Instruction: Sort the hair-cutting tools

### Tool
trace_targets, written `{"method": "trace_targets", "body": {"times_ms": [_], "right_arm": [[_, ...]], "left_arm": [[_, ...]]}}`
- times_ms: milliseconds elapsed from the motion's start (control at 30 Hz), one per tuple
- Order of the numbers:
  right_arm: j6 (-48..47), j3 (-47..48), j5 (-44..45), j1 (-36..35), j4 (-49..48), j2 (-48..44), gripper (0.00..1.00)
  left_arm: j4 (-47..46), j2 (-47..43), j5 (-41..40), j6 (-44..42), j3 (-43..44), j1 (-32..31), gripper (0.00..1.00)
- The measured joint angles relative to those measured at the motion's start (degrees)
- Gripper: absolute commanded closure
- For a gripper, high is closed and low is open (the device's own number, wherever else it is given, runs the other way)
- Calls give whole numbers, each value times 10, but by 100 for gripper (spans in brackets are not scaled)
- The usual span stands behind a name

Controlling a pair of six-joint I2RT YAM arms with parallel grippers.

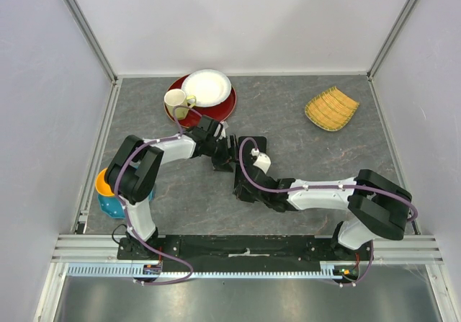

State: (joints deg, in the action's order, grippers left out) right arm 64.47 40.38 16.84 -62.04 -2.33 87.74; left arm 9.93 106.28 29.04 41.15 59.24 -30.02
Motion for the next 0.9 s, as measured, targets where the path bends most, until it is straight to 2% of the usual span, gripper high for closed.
{"method": "trace_targets", "body": {"times_ms": [400, 467, 500, 567, 600, 700, 900], "right_arm": [[-43, 0, -30, 3, -20, -12, 100], [-49, 0, -35, 3, -28, -15, 100], [-51, 0, -37, 4, -32, -15, 100], [-55, 0, -47, 4, -35, -15, 100], [-58, 0, -50, 4, -32, -15, 100], [-58, 0, -56, 4, -37, -15, 100], [-57, 0, -72, 5, -38, -4, 100]], "left_arm": [[-19, 7, 85, 27, -23, -6, 25], [-27, 10, 94, 35, -26, -9, 38], [-30, 10, 95, 38, -28, -10, 51], [-35, 12, 97, 47, -32, -12, 63], [-42, 14, 103, 51, -33, -13, 73], [-54, 13, 117, 50, -32, -15, 78], [-50, 12, 106, 46, -31, -15, 75]]}}
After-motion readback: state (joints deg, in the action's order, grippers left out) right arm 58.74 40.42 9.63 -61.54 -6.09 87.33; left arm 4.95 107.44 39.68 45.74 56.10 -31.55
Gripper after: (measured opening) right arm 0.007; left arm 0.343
